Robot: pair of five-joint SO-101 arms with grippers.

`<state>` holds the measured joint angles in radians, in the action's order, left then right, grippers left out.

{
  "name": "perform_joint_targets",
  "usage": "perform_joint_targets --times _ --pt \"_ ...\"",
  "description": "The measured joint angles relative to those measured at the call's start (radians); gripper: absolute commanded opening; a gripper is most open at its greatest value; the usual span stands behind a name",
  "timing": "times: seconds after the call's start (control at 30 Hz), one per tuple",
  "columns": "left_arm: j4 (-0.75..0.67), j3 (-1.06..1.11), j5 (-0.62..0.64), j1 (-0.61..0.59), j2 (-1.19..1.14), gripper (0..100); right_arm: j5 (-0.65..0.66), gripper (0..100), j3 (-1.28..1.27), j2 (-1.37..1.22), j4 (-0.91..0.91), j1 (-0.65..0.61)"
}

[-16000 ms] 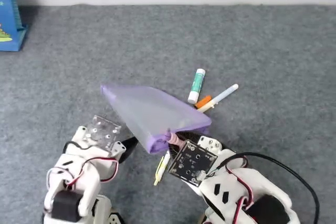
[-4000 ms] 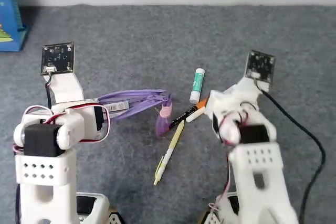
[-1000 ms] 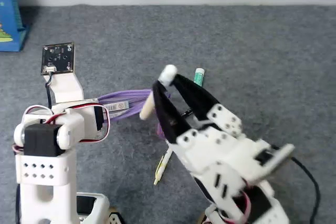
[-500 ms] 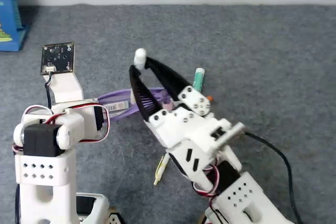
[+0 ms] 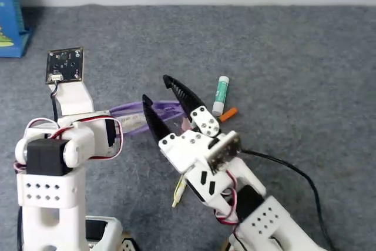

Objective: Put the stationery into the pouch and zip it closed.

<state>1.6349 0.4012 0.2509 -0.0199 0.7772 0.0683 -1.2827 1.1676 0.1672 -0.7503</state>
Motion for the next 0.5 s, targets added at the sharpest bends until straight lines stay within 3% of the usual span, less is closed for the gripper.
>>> perform_joint_targets --times 0.13,0.23,0.4,0.5 --pt "0.0 0.0 0.0 0.0 0.0 1 -0.002 12.5 0.005 0.11 -0.164 0.003" --pt "0.0 0.0 0.0 0.0 0.0 1 -0.11 10.8 0.074 0.193 -0.316 0.061" --pt "0.0 0.0 0.0 0.0 0.0 1 -0.371 6.3 0.227 0.256 -0.572 0.281" --pt "0.0 0.0 0.0 0.0 0.0 1 -0.453 6.3 0.253 0.21 -0.677 0.427"
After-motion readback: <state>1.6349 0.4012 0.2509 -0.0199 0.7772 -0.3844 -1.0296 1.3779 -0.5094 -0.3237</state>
